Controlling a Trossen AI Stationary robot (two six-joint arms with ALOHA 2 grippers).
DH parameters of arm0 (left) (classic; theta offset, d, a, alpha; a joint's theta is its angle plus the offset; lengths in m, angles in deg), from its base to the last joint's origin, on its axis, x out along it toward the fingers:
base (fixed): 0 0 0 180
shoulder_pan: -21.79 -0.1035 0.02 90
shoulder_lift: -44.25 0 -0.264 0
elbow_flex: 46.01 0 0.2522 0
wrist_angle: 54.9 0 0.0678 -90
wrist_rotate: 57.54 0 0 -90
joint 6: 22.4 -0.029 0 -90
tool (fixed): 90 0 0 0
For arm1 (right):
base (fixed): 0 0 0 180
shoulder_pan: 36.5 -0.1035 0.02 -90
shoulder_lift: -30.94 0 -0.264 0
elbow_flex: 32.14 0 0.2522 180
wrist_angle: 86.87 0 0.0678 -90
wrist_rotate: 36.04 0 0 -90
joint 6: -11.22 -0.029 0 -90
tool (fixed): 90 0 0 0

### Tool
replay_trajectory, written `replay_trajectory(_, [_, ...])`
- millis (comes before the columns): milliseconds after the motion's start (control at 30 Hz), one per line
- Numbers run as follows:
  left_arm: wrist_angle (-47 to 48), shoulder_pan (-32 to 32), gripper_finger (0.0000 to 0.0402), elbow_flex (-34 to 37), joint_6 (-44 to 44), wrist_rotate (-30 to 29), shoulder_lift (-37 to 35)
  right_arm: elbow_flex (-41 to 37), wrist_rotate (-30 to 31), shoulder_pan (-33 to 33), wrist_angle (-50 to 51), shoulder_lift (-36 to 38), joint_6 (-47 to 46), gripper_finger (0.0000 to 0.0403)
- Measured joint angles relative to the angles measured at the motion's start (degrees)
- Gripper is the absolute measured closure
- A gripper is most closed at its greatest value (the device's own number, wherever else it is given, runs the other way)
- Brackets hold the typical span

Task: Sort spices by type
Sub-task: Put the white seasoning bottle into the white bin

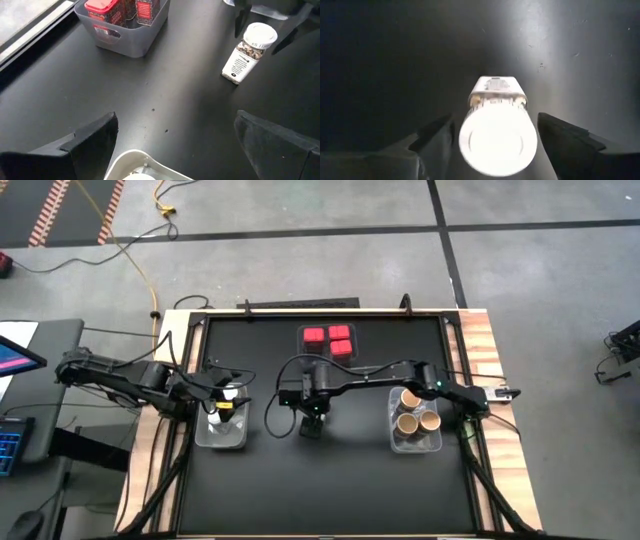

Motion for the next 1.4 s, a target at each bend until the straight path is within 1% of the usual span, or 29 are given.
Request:
replay_trajectory(133, [-1.1, 0.0, 0.0017, 0.0, 0.0, 0.0, 0.0, 0.0, -0.3, 0.6, 0.1, 3.1, 0.0, 0.009])
replay_trajectory(300, [-2.7, 0.0, 0.0017, 0.0, 0.0, 0.3, 0.0, 0.0, -0.2, 0.8, 0.1, 9.7, -0.9, 0.009])
replay_trajectory(400, [-6.1, 0.0, 0.0017, 0.0, -3.0, 1.5, 0.6, 0.0, 2.1, -0.1, 0.5, 13.5, -3.0, 0.009])
replay_trajectory(467, [-9.4, 0.1, 0.0017, 0.0, -6.2, 2.6, 1.8, 0.0, 6.7, -1.7, 1.8, 15.6, -3.4, 0.009])
replay_trajectory(600, [-17.5, 0.2, 0.0017, 0.0, -7.8, 4.6, 5.6, 0.0, 20.3, -7.6, 6.0, 18.9, -3.4, 0.009])
replay_trajectory(667, [-19.0, 0.1, 0.0017, -0.6, -8.9, 7.1, 7.8, 0.0, 26.5, -10.7, 9.0, 19.6, -5.4, 0.009])
replay_trajectory(800, [-18.9, 0.0, 0.0017, -4.6, -9.2, 8.2, 14.4, -0.1, 31.9, -15.6, 12.7, 19.5, -13.3, 0.009])
replay_trajectory(867, [-18.9, -0.2, 0.0017, -7.4, -10.1, 8.6, 18.0, -2.2, 34.6, -17.7, 12.4, 19.8, -16.3, 0.009])
replay_trajectory(933, [-19.0, -0.5, 0.0017, -10.4, -12.6, 10.5, 21.4, -4.4, 36.6, -19.7, 12.8, 19.8, -19.8, 0.009])
replay_trajectory(1033, [-17.9, -1.2, 0.0017, -14.7, -16.2, 13.5, 26.7, -8.5, 36.4, -21.8, 12.5, 21.1, -25.0, 0.009])
replay_trajectory(1133, [-16.2, -2.0, 0.0017, -18.6, -17.3, 14.3, 31.7, -14.1, 36.4, -23.4, 10.8, 24.4, -28.2, 0.009])
replay_trajectory(1267, [-14.1, -2.9, 0.0017, -23.4, -17.3, 15.3, 37.8, -25.3, 36.4, -26.3, 3.0, 31.5, -32.9, 0.009])
replay_trajectory(1400, [-14.3, -3.2, 0.0017, -27.3, -18.6, 16.2, 42.9, -39.4, 36.4, -29.4, -7.3, 39.8, -37.9, 0.009])
